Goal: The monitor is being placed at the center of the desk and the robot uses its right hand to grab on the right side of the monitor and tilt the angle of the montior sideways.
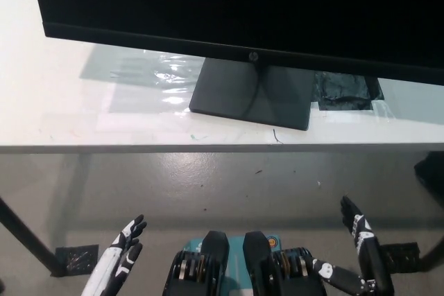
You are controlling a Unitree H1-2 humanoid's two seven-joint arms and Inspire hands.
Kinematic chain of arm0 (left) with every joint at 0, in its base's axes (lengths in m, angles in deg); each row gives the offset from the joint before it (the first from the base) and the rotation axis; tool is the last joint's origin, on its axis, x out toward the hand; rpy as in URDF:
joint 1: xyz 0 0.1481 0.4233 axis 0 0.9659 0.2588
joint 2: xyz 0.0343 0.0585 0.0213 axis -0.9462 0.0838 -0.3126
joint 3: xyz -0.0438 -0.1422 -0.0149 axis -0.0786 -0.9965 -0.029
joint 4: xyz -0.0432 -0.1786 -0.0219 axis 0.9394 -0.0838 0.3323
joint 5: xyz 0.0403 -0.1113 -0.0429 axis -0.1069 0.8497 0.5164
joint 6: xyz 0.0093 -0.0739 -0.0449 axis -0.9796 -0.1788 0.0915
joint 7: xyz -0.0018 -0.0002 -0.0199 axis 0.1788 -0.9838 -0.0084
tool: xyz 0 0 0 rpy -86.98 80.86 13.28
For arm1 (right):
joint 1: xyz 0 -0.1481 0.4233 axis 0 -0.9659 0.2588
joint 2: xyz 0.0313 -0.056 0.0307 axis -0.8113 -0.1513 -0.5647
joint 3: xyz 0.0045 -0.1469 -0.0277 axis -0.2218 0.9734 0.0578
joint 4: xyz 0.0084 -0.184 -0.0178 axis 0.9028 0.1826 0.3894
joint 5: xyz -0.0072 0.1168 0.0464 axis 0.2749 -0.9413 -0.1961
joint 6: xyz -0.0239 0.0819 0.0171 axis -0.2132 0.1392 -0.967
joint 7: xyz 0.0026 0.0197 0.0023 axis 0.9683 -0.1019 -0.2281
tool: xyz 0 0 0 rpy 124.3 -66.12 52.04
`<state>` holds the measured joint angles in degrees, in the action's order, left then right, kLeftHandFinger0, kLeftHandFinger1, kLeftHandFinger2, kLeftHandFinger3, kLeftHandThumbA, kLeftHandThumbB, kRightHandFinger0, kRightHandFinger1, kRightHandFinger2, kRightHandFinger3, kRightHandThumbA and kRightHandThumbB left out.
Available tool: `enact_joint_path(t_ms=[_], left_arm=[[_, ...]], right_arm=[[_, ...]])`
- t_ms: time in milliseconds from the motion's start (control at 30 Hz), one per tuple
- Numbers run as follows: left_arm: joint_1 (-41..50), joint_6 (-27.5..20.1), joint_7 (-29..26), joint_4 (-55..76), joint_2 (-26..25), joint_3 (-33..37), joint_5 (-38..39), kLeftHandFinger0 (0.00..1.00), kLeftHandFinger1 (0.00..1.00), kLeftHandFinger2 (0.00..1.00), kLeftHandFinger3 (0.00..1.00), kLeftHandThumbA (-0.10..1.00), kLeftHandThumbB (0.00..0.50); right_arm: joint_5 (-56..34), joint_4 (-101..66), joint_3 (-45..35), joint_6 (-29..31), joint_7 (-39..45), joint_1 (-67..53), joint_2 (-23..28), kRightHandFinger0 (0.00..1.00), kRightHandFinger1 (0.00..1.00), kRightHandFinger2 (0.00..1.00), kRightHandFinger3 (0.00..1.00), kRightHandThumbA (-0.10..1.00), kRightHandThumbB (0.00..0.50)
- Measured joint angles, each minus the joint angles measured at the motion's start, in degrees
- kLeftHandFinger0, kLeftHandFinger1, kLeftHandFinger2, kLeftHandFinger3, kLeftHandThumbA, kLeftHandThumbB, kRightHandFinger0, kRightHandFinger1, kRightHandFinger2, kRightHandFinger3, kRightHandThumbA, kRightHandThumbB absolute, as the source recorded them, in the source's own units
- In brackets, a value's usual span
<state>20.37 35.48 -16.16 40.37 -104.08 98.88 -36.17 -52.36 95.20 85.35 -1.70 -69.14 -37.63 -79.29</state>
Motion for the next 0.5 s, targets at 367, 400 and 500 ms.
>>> enact_joint_path(t_ms=[367, 400, 500], left_arm=[[0.0, -0.7, -0.9, 0.1, -0.3, 1.1, -0.3, 1.0, 1.0, 1.0, 1.0, 1.0, 0.293], [0.0, -0.7, -1.0, 0.1, -0.3, 1.1, -0.3, 1.0, 1.0, 1.0, 1.0, 1.0, 0.29], [0.0, -0.8, -1.1, 0.1, -0.3, 1.3, -0.3, 1.0, 1.0, 1.0, 1.0, 1.0, 0.286]], right_arm=[[2.9, -14.4, 1.1, 1.0, -8.0, -1.3, 4.1, 1.0, 1.0, 1.0, 1.0, 1.0, 0.334], [2.9, -15.0, 0.8, 1.1, -8.2, -1.1, 4.3, 1.0, 1.0, 1.0, 1.0, 1.0, 0.34], [2.7, -16.5, -0.3, 1.4, -8.6, -0.1, 4.3, 1.0, 1.0, 1.0, 1.0, 1.0, 0.297]])
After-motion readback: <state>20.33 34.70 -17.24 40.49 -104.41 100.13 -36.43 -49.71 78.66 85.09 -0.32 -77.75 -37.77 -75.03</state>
